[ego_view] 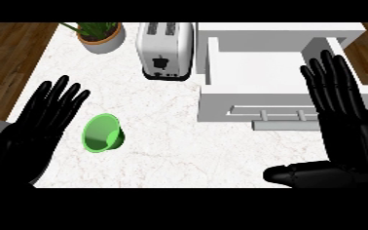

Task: Pick up the cup, place it into the drawer and close the drawer

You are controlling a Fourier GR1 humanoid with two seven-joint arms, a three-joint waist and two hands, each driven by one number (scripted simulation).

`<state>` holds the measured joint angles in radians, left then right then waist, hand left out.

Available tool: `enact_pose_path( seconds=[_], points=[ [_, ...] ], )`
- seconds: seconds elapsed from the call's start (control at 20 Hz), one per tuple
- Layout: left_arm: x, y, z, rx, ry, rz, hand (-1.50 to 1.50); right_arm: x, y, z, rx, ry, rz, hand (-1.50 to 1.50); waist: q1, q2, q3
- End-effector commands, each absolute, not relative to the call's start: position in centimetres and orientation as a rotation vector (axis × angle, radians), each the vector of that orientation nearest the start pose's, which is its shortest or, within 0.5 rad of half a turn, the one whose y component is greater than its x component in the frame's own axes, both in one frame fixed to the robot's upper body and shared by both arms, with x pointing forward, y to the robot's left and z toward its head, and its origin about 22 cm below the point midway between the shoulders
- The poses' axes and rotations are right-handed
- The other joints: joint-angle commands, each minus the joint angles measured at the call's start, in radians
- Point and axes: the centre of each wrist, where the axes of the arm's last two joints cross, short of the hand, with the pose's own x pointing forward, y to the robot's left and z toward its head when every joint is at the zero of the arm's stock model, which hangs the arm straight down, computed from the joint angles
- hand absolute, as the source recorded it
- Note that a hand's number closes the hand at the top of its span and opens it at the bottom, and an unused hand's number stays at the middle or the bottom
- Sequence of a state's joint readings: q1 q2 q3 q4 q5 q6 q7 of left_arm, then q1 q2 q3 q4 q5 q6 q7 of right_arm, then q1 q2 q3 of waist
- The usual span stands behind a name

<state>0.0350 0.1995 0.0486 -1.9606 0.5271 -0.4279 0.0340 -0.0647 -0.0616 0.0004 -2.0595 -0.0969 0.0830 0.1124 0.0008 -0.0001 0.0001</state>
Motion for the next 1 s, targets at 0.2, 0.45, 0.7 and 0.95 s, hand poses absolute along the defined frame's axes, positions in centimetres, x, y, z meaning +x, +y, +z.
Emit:
enact_pose_path(
  seconds=[0.2, 0.45, 0.7, 0.95],
  points=[
    [23.2, 26.6, 10.4, -0.582, -1.884, -0.204, -1.50, 22.4, -22.2, 11.5, 0.154, -2.001, 0.111, -1.50, -0.001, 0.000, 0.000],
    [23.0, 27.6, 8.0, -0.552, -1.852, -0.201, -1.50, 22.1, -23.9, 12.3, 0.134, -2.028, 0.098, -1.50, -0.002, 0.000, 0.000],
    [22.4, 28.2, 6.9, -0.511, -1.841, -0.193, -1.50, 22.6, -23.7, 13.0, 0.143, -1.994, 0.115, -1.50, 0.000, 0.000, 0.000],
    [24.1, 29.4, 4.8, -0.449, -1.797, -0.203, -1.50, 21.6, -23.7, 12.6, 0.120, -2.024, 0.121, -1.50, -0.003, 0.000, 0.000]
  ],
)
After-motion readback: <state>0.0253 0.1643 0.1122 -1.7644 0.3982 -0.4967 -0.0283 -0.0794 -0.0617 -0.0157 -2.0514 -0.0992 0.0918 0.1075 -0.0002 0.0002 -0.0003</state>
